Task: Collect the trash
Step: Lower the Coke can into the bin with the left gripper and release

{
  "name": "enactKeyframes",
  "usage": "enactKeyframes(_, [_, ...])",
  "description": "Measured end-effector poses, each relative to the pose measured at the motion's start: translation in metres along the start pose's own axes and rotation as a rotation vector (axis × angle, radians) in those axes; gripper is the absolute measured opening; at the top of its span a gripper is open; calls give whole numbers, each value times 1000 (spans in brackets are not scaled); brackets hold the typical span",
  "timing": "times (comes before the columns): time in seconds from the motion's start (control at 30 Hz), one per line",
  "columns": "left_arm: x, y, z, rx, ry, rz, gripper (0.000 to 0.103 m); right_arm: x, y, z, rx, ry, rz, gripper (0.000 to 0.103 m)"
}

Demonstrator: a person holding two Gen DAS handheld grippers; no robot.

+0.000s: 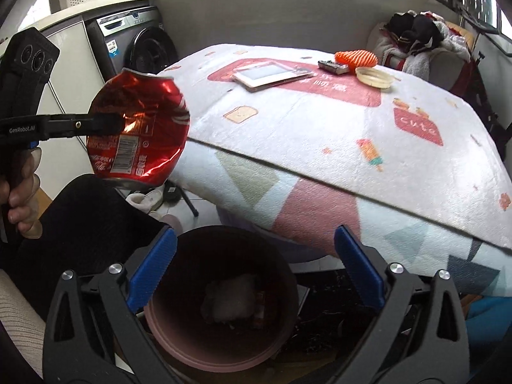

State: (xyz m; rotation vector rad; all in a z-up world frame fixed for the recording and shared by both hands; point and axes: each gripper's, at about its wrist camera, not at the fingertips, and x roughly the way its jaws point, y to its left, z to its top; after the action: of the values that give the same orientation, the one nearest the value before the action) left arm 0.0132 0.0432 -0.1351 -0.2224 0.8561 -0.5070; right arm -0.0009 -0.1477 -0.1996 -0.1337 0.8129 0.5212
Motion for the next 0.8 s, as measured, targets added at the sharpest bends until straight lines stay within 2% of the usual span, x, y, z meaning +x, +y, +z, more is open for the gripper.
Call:
enactKeyframes(0.1, [9, -3, -6, 45, 17, 13, 5, -1, -14, -3, 9, -24, -47, 97])
enactKeyframes(0.57, [42, -28, -38, 226, 92, 4, 5, 15, -33, -6, 96, -2, -91, 97])
enactKeyframes(0.8, [49, -27, -40, 230, 116, 10, 5, 15, -33, -7, 99, 1, -104, 97])
